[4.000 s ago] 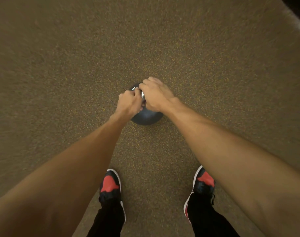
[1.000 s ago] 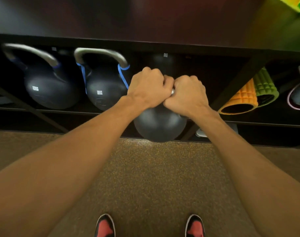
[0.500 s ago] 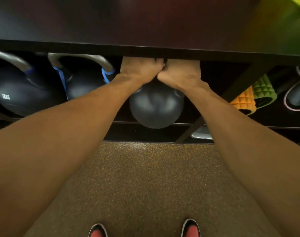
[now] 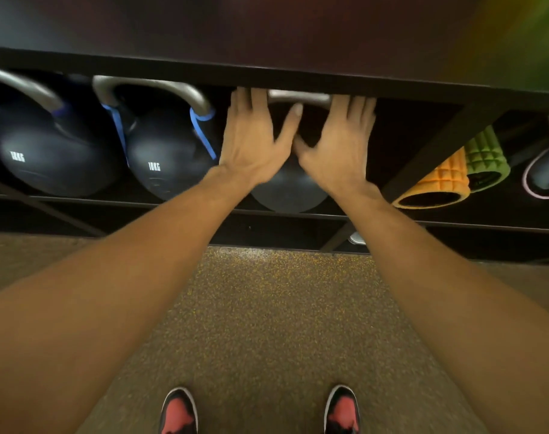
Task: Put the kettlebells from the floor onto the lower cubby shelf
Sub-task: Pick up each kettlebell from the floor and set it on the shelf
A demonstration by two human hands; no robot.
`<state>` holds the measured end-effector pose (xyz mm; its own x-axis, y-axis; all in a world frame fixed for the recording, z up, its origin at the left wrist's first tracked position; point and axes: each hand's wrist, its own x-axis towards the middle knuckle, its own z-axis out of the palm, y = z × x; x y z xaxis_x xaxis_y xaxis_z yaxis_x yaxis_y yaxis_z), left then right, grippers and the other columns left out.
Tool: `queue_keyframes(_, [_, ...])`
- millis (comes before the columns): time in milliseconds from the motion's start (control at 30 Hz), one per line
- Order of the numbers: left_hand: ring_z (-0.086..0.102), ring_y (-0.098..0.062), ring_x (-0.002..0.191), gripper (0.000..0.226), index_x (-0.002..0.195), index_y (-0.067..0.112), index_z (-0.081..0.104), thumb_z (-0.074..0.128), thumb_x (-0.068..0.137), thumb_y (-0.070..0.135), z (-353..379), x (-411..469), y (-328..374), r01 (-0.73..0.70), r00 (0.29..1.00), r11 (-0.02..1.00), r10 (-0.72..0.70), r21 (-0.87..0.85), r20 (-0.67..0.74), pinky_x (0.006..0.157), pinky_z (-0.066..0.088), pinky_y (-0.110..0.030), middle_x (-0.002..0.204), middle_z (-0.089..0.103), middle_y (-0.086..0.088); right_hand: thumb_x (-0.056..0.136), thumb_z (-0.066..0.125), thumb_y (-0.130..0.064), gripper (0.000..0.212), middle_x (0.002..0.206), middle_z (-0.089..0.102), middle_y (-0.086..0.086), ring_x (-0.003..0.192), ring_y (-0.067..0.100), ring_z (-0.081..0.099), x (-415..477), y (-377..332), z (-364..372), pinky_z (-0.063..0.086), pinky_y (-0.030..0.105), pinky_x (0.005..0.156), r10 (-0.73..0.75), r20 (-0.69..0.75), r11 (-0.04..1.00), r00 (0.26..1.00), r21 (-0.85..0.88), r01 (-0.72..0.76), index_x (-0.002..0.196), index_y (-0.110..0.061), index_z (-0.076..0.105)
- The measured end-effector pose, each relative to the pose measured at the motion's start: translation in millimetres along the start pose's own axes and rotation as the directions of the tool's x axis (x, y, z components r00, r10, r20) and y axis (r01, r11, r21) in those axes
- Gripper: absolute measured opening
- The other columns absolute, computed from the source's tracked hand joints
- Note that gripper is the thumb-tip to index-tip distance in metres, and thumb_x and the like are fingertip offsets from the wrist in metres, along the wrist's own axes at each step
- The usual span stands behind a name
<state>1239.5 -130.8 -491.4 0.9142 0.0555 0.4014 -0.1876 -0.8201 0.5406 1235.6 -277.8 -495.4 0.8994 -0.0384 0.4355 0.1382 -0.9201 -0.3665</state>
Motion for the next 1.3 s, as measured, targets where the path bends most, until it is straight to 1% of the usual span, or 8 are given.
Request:
queue_keyframes(100, [0.042,-0.030,0.147,0.110,0.164,0.007,0.000,0.063,0.092,0.061,3,-36,-6,0.178,0.973,0.972,-0.150,-0.155,0.175,0.117,0.043,-0.049,0.167,0.017,-0.021,0.076,0.076,-0.054,0.110,0.161,0.027,0.027,0.139,0.041,0.040,-34,6,7,0.037,0.045,0.113,0.067,0.032,0.987,0.997,0.142,-0.071,0.162,-0.007,0.025])
queue_keyframes(200, [0.028,-0.031,0.155,0.125,0.163,0.015,-0.018,0.071,0.087,0.062,7,-56,-15,0.279,0.925,0.945,-0.217,-0.172,0.311,0.121,0.032,-0.046,0.173,0.009,-0.015,0.073,0.083,-0.050,0.129,0.169,0.002,0.023,0.147,0.038,0.035,-49,12,17,0.030,0.041,0.119,0.078,0.105,0.955,0.991,0.279,-0.105,0.167,-0.015,0.001])
queue_keyframes(333, [0.028,-0.032,0.155,0.126,0.164,0.011,-0.011,0.075,0.086,0.059,11,-58,-15,0.334,0.914,0.922,-0.265,-0.197,0.309,0.123,0.030,-0.043,0.172,0.016,-0.016,0.078,0.086,-0.042,0.133,0.170,-0.010,0.021,0.156,0.044,0.015,-53,19,27,0.032,0.063,0.119,0.082,0.183,0.903,0.980,0.402,-0.151,0.165,-0.028,-0.014])
queue_keyframes(500, [0.029,-0.031,0.155,0.128,0.163,0.011,-0.012,0.080,0.084,0.050,18,-49,-11,0.390,0.897,0.895,-0.316,-0.217,0.309,0.123,0.031,-0.039,0.171,0.019,-0.013,0.082,0.086,-0.040,0.131,0.169,-0.008,0.024,0.157,0.046,0.010,-50,25,29,0.026,0.065,0.120,0.070,0.217,0.875,0.974,0.456,-0.164,0.164,-0.029,-0.016])
queue_keyframes(733, [0.028,-0.032,0.155,0.132,0.163,0.011,-0.012,0.081,0.080,0.054,20,-36,-16,0.426,0.872,0.883,-0.342,-0.199,0.349,0.124,0.032,-0.049,0.169,0.024,-0.012,0.079,0.089,-0.047,0.137,0.169,-0.009,0.024,0.157,0.047,0.002,-45,28,28,0.020,0.063,0.120,0.068,0.248,0.871,0.966,0.459,-0.179,0.164,-0.029,-0.016])
queue_keyframes(1000, [0.026,-0.032,0.155,0.127,0.163,0.016,-0.016,0.080,0.086,0.047,10,-33,-9,0.503,0.808,0.845,-0.385,-0.183,0.446,0.123,0.031,-0.043,0.169,0.022,-0.013,0.078,0.090,-0.047,0.140,0.170,-0.011,0.022,0.158,0.043,0.003,-45,26,22,0.024,0.057,0.120,0.083,0.289,0.881,0.954,0.425,-0.206,0.163,-0.029,-0.019])
queue_keyframes(1100, [0.034,-0.034,0.151,0.124,0.163,0.016,-0.016,0.078,0.088,0.045,1,-32,-3,0.520,0.785,0.842,-0.404,-0.144,0.470,0.121,0.037,-0.045,0.166,0.031,-0.015,0.076,0.089,-0.051,0.141,0.170,-0.011,0.021,0.158,0.043,0.010,-45,22,15,0.033,0.056,0.118,0.073,0.301,0.898,0.951,0.394,-0.194,0.162,-0.031,-0.022])
queue_keyframes(1300, [0.043,-0.026,0.147,0.102,0.166,0.017,-0.003,0.070,0.097,0.037,-23,-49,-1,0.451,0.789,0.886,-0.338,-0.109,0.514,0.115,0.036,-0.031,0.157,0.047,-0.008,0.084,0.086,-0.026,0.134,0.171,-0.002,0.021,0.155,0.044,0.020,-55,16,-12,0.037,0.058,0.119,0.086,0.354,0.923,0.931,0.323,-0.208,0.159,-0.042,-0.023])
